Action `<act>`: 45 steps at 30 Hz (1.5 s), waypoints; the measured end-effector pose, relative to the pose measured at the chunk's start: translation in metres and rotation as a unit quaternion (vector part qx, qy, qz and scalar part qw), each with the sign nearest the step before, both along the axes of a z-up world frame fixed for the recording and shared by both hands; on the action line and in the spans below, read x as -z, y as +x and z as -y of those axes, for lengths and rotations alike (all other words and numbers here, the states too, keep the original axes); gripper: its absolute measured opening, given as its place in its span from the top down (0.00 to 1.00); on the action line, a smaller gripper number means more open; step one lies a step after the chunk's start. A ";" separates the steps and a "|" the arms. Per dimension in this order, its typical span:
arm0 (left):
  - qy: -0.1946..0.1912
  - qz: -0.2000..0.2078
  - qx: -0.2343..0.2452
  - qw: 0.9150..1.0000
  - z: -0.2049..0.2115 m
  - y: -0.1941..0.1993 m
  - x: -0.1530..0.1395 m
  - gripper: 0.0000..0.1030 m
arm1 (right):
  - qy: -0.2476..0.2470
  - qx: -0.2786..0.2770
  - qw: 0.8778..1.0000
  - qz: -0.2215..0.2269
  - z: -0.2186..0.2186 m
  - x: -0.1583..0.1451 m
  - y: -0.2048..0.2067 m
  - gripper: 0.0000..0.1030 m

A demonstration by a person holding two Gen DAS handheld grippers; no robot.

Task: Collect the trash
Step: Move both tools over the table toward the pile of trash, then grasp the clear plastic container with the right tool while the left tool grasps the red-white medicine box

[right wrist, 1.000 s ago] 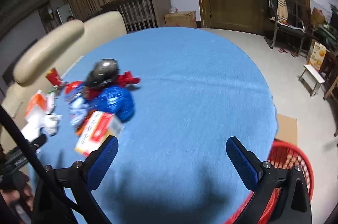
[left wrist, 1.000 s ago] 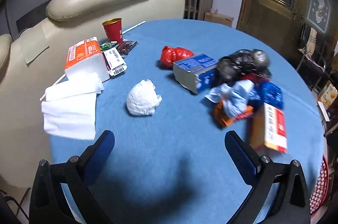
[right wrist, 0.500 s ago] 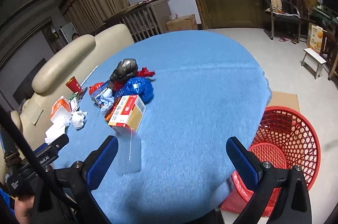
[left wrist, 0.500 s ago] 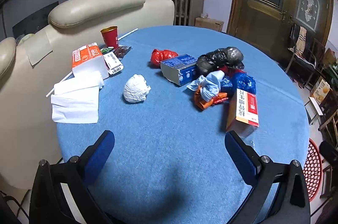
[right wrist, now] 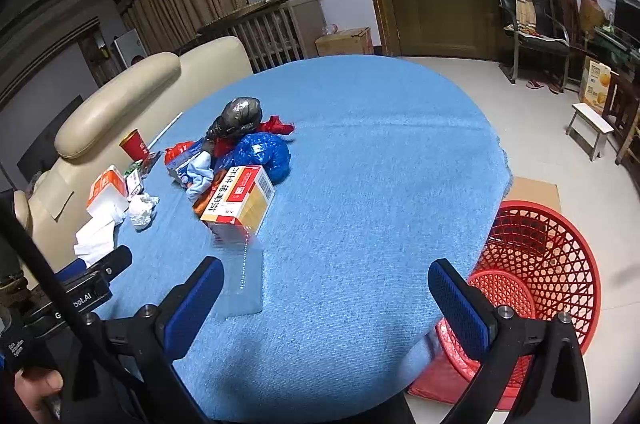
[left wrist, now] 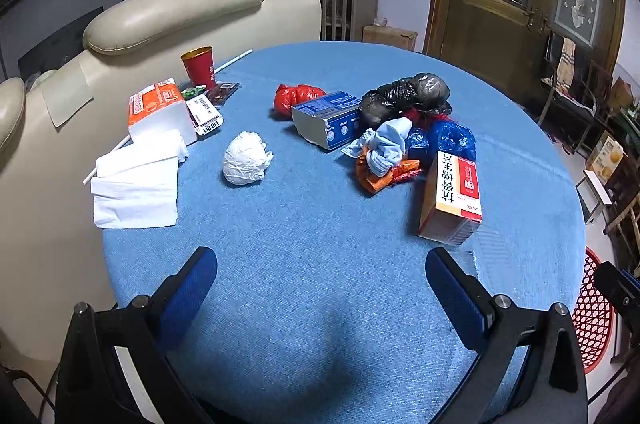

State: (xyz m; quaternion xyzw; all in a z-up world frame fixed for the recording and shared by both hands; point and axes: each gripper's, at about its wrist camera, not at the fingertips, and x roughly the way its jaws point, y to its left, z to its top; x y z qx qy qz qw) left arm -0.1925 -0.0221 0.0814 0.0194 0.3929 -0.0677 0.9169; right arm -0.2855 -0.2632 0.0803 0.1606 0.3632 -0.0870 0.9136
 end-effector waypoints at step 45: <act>-0.001 -0.003 0.000 1.000 -0.001 -0.002 0.001 0.00 | -0.005 -0.005 1.000 -0.005 -0.005 0.006 -0.003 0.00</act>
